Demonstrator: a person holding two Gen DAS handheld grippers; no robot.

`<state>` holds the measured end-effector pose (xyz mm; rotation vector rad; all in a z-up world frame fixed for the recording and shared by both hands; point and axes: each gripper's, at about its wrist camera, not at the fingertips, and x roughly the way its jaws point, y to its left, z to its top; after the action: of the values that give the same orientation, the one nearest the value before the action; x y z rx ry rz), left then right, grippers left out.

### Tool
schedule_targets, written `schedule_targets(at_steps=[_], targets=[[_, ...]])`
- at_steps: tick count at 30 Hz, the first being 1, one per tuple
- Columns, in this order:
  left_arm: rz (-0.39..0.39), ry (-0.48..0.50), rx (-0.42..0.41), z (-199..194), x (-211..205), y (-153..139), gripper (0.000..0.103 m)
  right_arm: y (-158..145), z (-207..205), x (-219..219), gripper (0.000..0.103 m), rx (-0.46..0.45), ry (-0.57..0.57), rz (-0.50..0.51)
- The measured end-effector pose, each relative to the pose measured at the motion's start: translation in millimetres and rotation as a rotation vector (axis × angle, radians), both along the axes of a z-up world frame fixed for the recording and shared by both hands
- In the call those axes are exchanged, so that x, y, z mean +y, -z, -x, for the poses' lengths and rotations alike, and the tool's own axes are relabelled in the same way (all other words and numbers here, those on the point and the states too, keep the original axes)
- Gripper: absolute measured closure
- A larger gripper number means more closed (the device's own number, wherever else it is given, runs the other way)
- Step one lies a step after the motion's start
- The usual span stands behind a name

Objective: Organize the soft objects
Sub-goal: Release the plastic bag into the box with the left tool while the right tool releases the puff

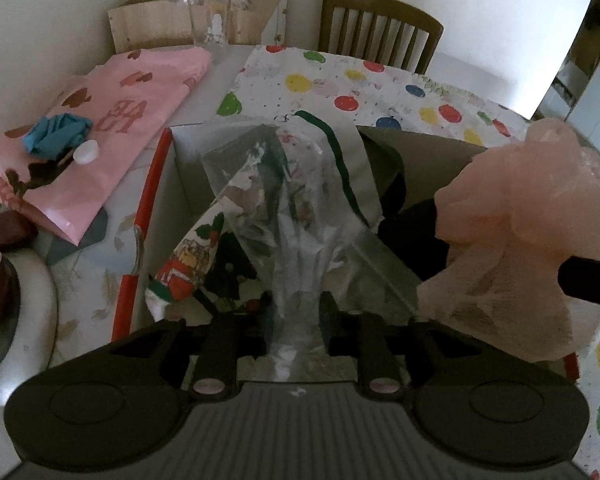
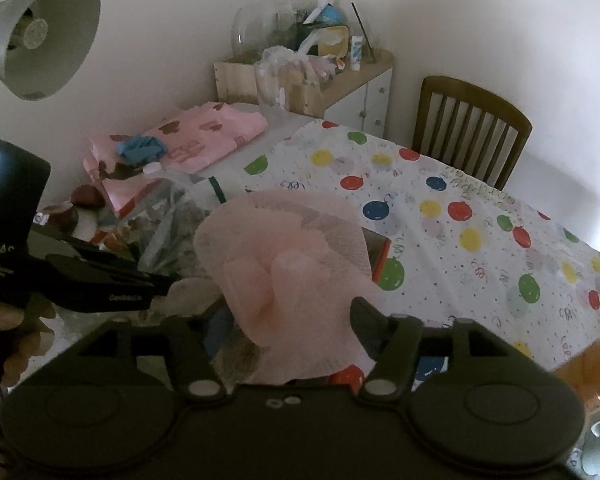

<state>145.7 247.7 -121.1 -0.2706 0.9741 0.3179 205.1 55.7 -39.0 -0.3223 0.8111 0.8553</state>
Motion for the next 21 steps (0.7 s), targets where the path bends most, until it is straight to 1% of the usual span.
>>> schedule_targets(at_steps=[2,5,6,7,9,11,15,17,21], targets=[[-0.002,0.002,-0.007,3,-2,-2,0.077,-3,2,-4,0.035,0.003,-0.001,-0.009],[-0.008,0.002,-0.015,9,-5,-6,0.071,-7,5,-10,0.033,0.005,-0.003,-0.021],[-0.01,-0.001,-0.018,10,-6,-8,0.066,-8,7,-12,0.033,0.005,-0.003,-0.024],[-0.01,-0.005,-0.024,13,-6,-10,0.049,-10,7,-14,0.033,0.006,-0.004,-0.027],[-0.009,-0.01,-0.055,19,-9,-15,0.031,-13,11,-18,0.033,0.003,-0.006,-0.036],[-0.014,-0.005,-0.081,25,-11,-21,0.031,-17,12,-23,0.031,0.0,-0.009,-0.046],[-0.019,0.007,-0.103,35,-18,-31,0.031,-26,19,-33,0.028,-0.025,-0.006,-0.068],[-0.018,0.006,-0.114,41,-20,-35,0.031,-30,22,-39,0.021,-0.03,-0.009,-0.085],[-0.026,0.011,-0.141,54,-27,-45,0.028,-36,29,-49,0.016,-0.045,-0.021,-0.116]])
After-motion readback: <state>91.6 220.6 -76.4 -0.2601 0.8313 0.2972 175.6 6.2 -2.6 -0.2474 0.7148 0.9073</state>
